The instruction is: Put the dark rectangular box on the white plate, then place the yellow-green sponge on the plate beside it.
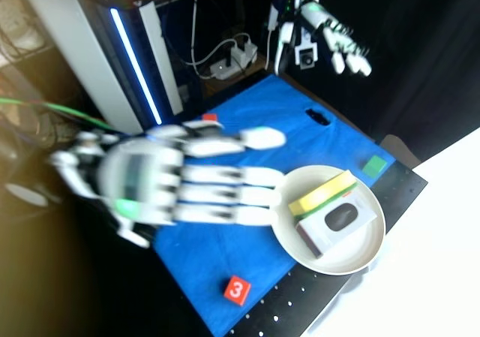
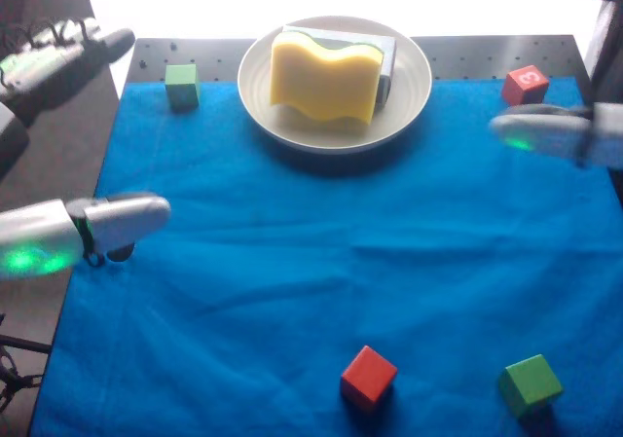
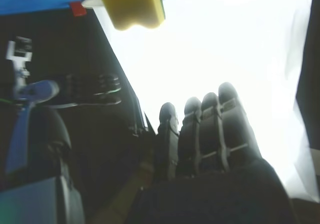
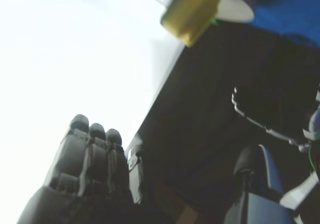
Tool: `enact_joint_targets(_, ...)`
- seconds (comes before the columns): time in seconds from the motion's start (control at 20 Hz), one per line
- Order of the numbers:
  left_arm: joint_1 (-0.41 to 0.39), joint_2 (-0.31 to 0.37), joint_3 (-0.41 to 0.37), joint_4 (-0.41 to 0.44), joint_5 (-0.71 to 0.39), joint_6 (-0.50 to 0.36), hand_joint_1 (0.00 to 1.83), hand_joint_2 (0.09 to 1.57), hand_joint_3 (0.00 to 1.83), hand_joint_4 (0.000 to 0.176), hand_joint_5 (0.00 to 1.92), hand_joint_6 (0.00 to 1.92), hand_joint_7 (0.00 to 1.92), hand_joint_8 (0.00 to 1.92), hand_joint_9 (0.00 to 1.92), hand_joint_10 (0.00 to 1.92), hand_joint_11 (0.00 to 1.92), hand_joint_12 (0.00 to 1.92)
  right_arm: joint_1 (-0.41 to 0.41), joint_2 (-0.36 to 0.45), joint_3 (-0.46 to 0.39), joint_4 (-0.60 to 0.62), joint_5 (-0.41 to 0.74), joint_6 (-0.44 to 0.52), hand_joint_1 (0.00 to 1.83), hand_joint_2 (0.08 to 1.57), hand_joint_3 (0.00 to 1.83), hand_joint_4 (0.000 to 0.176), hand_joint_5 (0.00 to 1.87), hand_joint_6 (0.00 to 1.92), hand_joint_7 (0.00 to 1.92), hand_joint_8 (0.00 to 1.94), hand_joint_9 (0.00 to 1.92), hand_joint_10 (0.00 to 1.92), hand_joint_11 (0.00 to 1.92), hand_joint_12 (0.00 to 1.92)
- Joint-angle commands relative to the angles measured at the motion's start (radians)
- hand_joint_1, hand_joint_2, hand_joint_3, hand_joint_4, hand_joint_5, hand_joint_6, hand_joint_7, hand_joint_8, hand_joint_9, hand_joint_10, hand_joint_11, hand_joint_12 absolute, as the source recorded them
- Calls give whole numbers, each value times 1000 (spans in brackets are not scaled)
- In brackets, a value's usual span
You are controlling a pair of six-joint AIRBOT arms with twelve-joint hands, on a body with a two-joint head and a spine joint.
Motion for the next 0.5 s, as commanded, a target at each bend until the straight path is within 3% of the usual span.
enact_joint_targets(0.0, -6, 4, -1, 22, -156, -16, 609, 876, 0, 127, 164, 13, 96, 4, 24, 4, 32, 15, -13, 13, -14, 30, 224, 3, 828, 777, 0, 175, 0, 0, 35, 2, 0, 0, 0, 0)
enact_joint_targets(0.1, 3, 3, -1, 28, -207, -54, 496, 935, 8, 107, 102, 0, 65, 5, 11, 4, 55, 25, -110, 43, -75, 76, 336, 3, 802, 781, 0, 176, 0, 0, 61, 10, 40, 16, 0, 0)
enact_joint_targets(0.2, 19, -1, -2, 29, -264, -98, 467, 921, 1, 133, 126, 8, 116, 18, 69, 20, 105, 50, -198, 66, -133, 122, 387, 3, 680, 722, 0, 176, 0, 0, 111, 8, 133, 17, 59, 31)
enact_joint_targets(0.3, 47, -4, -7, 27, -313, -122, 313, 974, 2, 90, 81, 0, 120, 2, 88, 7, 144, 94, -239, 75, -157, 130, 387, 9, 627, 747, 3, 176, 0, 0, 95, 0, 83, 0, 51, 31)
enact_joint_targets(0.35, 69, -1, -11, 17, -340, -134, 251, 996, 7, 98, 74, 0, 128, 3, 96, 6, 137, 100, -251, 80, -160, 133, 387, 12, 629, 760, 8, 176, 0, 0, 96, 1, 75, 0, 44, 29)
enact_joint_targets(0.4, 75, 1, -12, 10, -343, -149, 227, 996, 5, 142, 89, 6, 142, 7, 107, 8, 140, 107, -253, 85, -163, 133, 387, 14, 647, 772, 12, 176, 8, 3, 89, 0, 61, 0, 37, 27)
enact_joint_targets(0.45, 76, 2, -10, 5, -343, -152, 225, 1015, 10, 148, 78, 1, 123, 1, 92, 1, 120, 107, -253, 89, -164, 132, 387, 15, 632, 780, 14, 173, 4, 1, 89, 0, 62, 1, 34, 27)
